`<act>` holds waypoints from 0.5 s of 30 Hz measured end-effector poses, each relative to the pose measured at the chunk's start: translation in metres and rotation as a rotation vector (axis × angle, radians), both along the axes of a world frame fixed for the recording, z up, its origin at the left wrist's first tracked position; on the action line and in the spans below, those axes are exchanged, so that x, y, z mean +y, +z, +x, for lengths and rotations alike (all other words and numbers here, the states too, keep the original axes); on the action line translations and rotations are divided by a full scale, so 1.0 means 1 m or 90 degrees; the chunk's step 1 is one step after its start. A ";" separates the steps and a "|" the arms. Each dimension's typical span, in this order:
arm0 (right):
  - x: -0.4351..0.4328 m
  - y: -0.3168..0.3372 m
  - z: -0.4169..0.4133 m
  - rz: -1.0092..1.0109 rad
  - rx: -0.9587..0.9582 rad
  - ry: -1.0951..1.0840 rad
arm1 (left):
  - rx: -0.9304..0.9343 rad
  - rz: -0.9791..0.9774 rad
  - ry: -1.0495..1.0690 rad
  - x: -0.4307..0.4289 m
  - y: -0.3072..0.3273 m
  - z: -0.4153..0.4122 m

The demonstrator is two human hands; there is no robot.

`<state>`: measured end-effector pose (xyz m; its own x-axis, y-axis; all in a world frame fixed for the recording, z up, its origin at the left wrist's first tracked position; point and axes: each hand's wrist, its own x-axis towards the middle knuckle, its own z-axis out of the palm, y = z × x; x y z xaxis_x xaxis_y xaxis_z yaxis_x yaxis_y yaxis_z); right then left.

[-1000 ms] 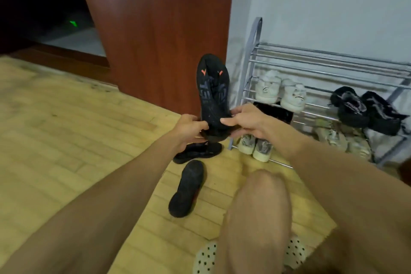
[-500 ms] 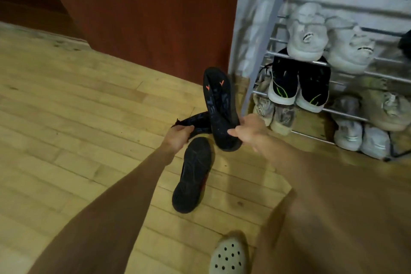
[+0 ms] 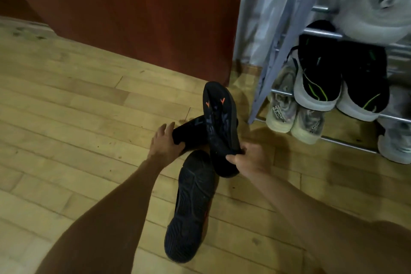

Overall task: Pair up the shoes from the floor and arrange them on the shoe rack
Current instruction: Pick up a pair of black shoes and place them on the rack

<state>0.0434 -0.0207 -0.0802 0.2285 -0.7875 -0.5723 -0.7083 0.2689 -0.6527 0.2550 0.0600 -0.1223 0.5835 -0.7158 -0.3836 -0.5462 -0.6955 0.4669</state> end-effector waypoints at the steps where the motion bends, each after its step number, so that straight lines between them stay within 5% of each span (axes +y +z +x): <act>1: -0.003 -0.003 0.000 0.001 -0.011 -0.001 | 0.007 0.040 -0.010 -0.004 -0.005 0.002; 4: -0.010 -0.008 -0.003 0.004 -0.034 -0.019 | 0.025 0.084 0.020 -0.011 -0.018 0.005; 8: -0.012 -0.018 -0.003 0.012 -0.001 -0.042 | -0.126 0.207 -0.003 -0.005 -0.025 0.001; 15: -0.009 -0.021 -0.006 0.013 0.030 -0.018 | -0.038 0.241 0.057 0.003 -0.027 -0.015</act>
